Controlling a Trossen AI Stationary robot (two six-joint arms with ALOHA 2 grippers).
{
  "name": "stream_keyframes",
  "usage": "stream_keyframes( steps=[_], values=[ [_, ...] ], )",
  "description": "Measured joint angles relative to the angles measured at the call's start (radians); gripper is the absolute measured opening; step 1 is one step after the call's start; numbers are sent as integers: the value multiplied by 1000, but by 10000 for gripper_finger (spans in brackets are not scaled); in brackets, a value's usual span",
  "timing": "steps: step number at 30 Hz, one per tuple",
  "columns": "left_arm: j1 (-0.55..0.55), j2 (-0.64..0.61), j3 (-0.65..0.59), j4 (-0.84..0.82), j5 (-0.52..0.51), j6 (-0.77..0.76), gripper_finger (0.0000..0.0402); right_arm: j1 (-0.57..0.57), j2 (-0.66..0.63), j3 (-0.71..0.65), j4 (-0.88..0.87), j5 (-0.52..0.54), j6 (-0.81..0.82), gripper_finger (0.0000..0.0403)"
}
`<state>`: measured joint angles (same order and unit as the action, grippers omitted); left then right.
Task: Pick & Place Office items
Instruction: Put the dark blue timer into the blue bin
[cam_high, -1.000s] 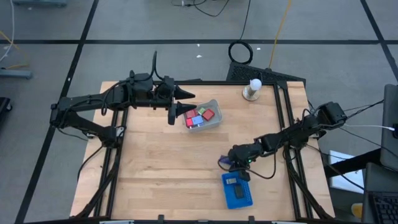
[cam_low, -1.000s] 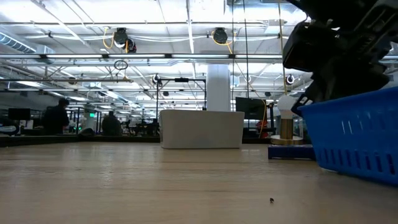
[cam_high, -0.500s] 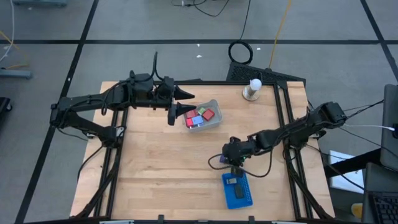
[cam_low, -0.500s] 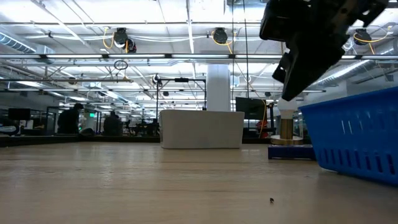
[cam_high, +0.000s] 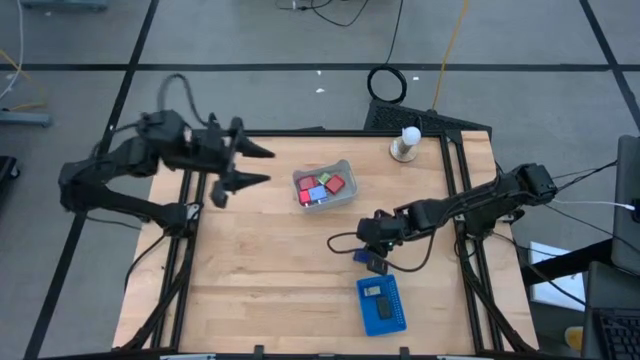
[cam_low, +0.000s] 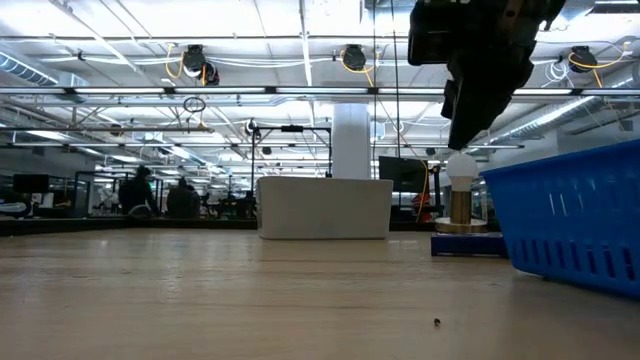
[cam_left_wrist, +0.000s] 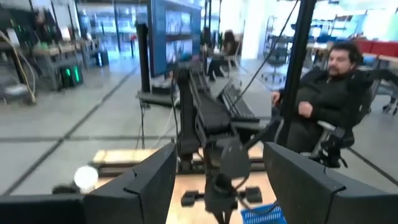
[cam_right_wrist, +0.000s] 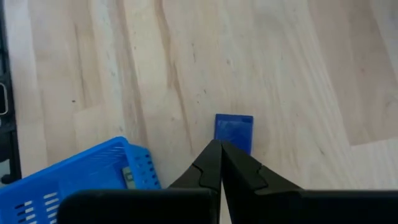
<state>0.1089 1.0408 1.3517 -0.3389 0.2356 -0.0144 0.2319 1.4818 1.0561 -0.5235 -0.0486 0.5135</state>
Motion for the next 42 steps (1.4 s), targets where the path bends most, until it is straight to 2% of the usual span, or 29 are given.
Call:
stream_keyframes(
  steps=[2, 5, 8, 14, 19, 26, 33, 42],
  values=[
    [0, -27, -4, -23, 0, 9, 244, -7, 0, 0, -9, -3, 3, 0],
    [-1, -81, -78, -9, 1, 10, 244, -16, 0, 4, -27, -5, 24, 0],
    [0, -167, -208, 78, 0, 6, 244, -18, 0, 46, -109, -1, 24, 0],
    [0, -364, -481, 271, 0, -28, 244, -28, 0, 127, -161, -3, 48, 0],
    [0, -495, -636, 304, -27, -42, 244, -43, 0, 186, -225, 0, 78, 0],
    [0, -637, -807, 305, -27, -43, 244, -85, 0, 198, -245, -1, 119, 0],
    [0, -770, -965, 349, -27, -42, 244, -115, 0, 198, -166, 0, 94, 0],
    [0, -895, -1090, 350, -34, -31, 244, -150, 0, 198, -158, 0, 70, 0]
  ],
)
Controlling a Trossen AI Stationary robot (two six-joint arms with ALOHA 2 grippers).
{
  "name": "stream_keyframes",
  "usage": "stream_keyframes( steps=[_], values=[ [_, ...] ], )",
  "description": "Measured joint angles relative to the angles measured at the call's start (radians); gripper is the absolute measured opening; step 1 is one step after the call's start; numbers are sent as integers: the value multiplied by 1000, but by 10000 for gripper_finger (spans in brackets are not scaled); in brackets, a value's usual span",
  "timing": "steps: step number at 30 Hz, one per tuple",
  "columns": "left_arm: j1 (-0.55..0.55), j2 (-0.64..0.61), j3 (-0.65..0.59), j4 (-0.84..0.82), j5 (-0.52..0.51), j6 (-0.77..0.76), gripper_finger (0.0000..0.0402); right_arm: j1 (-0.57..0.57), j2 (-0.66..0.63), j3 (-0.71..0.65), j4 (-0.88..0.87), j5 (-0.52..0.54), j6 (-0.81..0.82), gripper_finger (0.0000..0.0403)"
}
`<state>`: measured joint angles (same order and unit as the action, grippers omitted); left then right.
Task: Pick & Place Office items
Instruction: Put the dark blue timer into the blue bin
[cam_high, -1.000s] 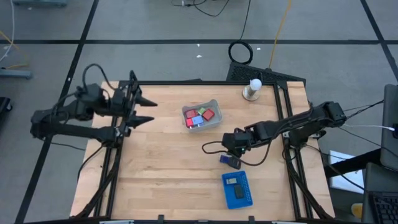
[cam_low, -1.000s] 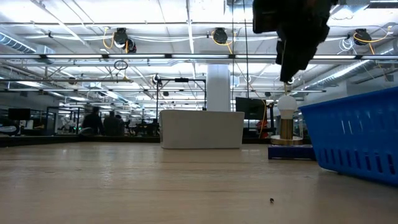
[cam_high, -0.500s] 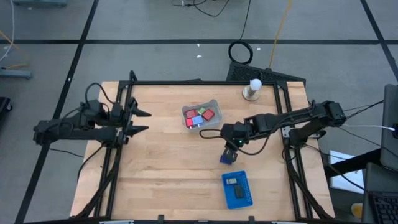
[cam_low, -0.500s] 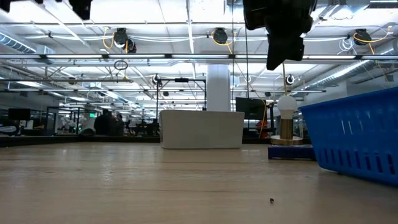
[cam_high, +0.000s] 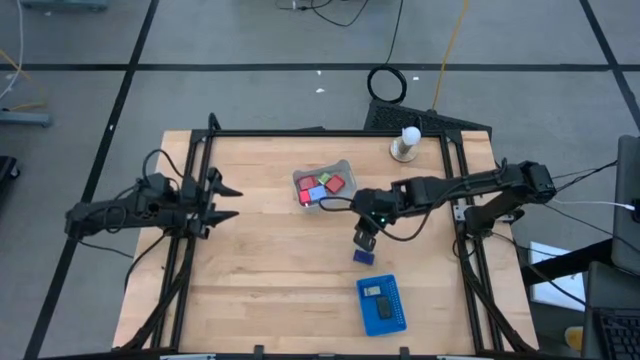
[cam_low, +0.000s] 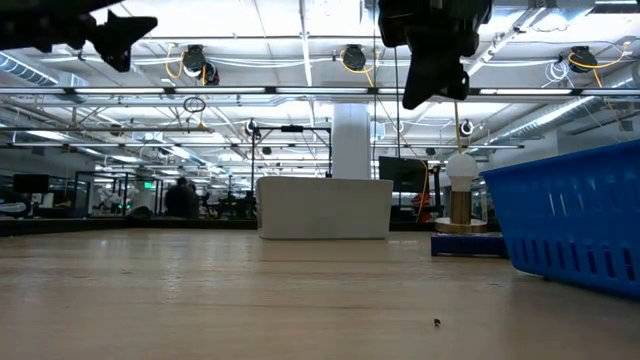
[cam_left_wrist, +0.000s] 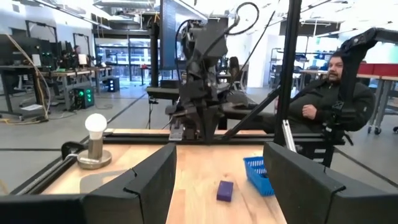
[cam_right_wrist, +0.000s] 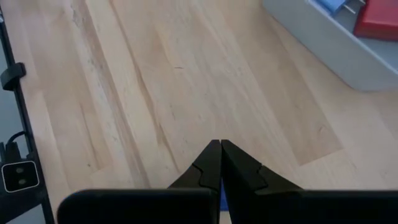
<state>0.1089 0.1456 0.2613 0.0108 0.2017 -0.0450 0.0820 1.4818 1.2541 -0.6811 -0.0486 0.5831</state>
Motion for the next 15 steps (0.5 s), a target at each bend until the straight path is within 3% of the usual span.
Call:
stream_keyframes(
  steps=[9, 15],
  values=[
    [0, -35, -50, -4, -90, -28, 244, -3, 0, 0, -1, -4, -8, 0],
    [0, -35, -50, -5, -90, -81, 244, -3, 0, 0, -5, -7, -24, 0]
  ],
)
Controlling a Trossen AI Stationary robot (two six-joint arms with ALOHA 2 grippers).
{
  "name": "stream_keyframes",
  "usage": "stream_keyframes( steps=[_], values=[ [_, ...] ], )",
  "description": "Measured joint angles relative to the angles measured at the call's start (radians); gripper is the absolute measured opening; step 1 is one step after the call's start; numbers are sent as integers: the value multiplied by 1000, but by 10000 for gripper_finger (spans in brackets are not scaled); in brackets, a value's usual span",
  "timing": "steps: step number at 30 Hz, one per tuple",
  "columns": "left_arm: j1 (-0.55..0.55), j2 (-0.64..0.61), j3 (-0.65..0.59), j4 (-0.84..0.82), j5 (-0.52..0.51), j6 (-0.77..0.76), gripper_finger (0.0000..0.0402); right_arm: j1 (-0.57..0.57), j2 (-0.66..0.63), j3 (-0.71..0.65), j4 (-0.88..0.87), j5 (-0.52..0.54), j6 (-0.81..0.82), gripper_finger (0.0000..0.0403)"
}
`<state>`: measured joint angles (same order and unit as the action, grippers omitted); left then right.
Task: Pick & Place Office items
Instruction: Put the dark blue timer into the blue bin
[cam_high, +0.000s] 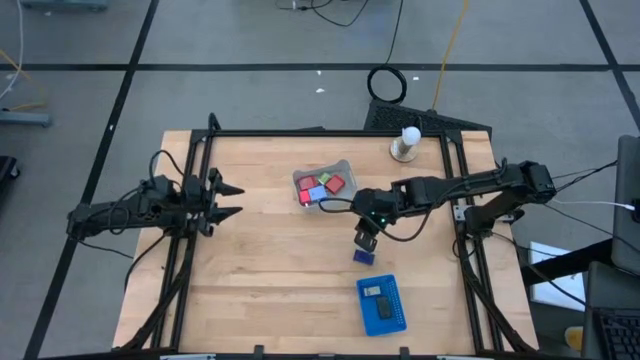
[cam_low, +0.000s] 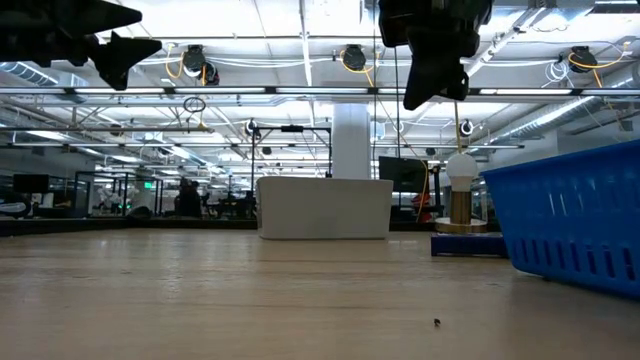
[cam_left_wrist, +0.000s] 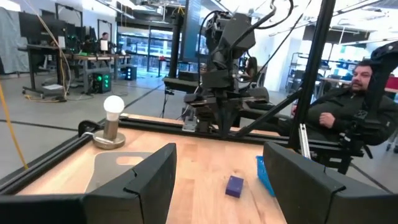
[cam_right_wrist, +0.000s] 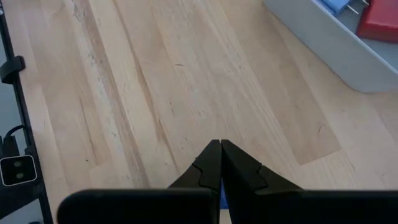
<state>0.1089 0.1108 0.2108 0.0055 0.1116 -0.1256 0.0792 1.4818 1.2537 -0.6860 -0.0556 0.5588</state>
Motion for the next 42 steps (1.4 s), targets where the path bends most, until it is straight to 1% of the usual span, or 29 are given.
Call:
stream_keyframes(
  steps=[2, 8, 20, 24, 32, 36, 38, 42],
  values=[
    [0, 0, 0, -1, 0, -8, 244, 0, 0, 0, 0, -6, -3, 0],
    [0, 0, 0, -1, 0, -8, 244, 1, 0, 0, -10, -79, -14, 0],
    [0, 0, 0, -2, 1, -10, 244, -1, -3, 0, -98, -79, -111, 0],
    [0, 0, 0, -2, 1, -10, 244, 2, -21, -1, -134, -47, -158, 0],
    [0, 0, 0, -2, 1, -10, 244, 57, -17, -2, -198, -51, -201, 0],
    [0, 0, 0, -2, 1, -10, 244, 69, -8, -1, -198, -51, -123, 0],
    [0, 0, 0, -2, 1, -10, 244, 74, 4, 15, -230, -50, -66, 0],
    [0, 0, 0, -2, 2, -10, 244, 79, 97, 136, -321, -44, 22, 0]
  ],
)
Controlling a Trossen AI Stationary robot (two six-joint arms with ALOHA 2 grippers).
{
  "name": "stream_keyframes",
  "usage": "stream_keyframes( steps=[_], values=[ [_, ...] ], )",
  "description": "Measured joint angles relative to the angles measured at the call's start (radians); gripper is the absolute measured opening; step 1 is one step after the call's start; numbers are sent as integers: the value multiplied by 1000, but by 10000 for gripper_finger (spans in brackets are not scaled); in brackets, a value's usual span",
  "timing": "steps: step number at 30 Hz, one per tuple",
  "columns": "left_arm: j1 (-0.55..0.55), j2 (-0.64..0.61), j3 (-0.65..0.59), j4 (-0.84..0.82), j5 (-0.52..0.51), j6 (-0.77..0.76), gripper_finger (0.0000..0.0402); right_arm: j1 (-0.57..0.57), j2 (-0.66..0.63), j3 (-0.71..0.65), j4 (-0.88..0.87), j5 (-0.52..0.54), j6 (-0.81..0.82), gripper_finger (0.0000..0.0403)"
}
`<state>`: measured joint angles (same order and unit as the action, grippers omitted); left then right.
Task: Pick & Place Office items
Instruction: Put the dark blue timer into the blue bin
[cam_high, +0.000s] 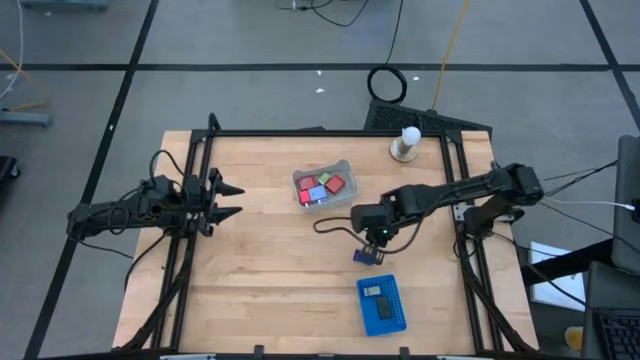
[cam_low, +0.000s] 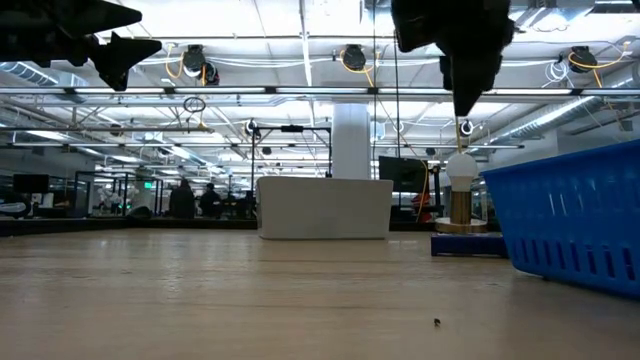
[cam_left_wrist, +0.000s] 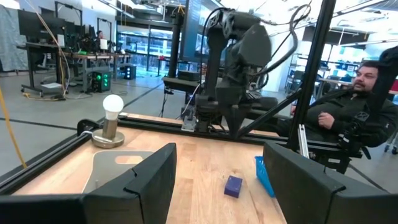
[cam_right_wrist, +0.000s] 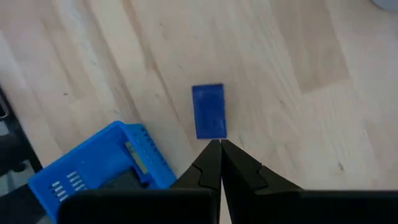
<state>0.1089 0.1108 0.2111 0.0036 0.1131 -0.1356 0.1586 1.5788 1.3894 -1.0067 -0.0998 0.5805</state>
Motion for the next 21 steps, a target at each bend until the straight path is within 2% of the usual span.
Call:
stream_keyframes(
  steps=[3, 8, 13, 21],
  values=[
    [0, 0, 0, 0, 0, 0, 244, 1, 87, 126, -46, -1, 58, 0],
    [0, 0, 0, 0, -3, 1, 244, 1, 204, 247, -73, -9, 140, 0],
    [0, 0, 0, 0, -6, 1, 244, 13, 263, 274, -56, -95, 195, 0],
    [0, 0, 0, 0, -7, 1, 244, 16, 281, 258, -37, -85, 202, 7]
  ],
)
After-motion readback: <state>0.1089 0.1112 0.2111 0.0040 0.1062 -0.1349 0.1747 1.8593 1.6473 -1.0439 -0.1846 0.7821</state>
